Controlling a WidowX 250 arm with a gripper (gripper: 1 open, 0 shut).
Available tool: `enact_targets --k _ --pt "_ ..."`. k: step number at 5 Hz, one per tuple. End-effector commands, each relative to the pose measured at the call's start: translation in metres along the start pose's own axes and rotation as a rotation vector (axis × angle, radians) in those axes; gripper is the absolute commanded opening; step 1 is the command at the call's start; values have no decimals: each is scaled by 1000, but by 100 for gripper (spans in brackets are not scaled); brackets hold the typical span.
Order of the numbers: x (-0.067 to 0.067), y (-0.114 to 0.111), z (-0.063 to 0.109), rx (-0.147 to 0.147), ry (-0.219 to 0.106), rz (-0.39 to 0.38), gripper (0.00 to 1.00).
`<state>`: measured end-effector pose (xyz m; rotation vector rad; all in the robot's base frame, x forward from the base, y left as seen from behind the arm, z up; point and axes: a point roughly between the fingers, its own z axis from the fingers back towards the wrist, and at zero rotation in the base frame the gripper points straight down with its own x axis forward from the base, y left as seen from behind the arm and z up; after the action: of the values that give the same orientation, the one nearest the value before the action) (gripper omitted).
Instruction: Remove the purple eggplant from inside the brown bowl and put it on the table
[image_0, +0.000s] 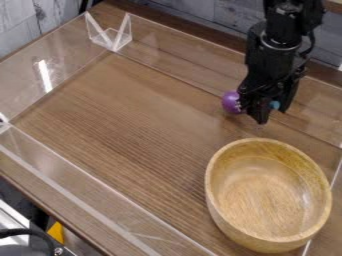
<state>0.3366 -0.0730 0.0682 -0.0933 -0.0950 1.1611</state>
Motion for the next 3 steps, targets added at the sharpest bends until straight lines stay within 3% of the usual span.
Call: enact_targets --k 1,3 --pt "6 -16 12 -66 -21 -15 0" --pt "8 -25 3 -72 -25 -80 0"
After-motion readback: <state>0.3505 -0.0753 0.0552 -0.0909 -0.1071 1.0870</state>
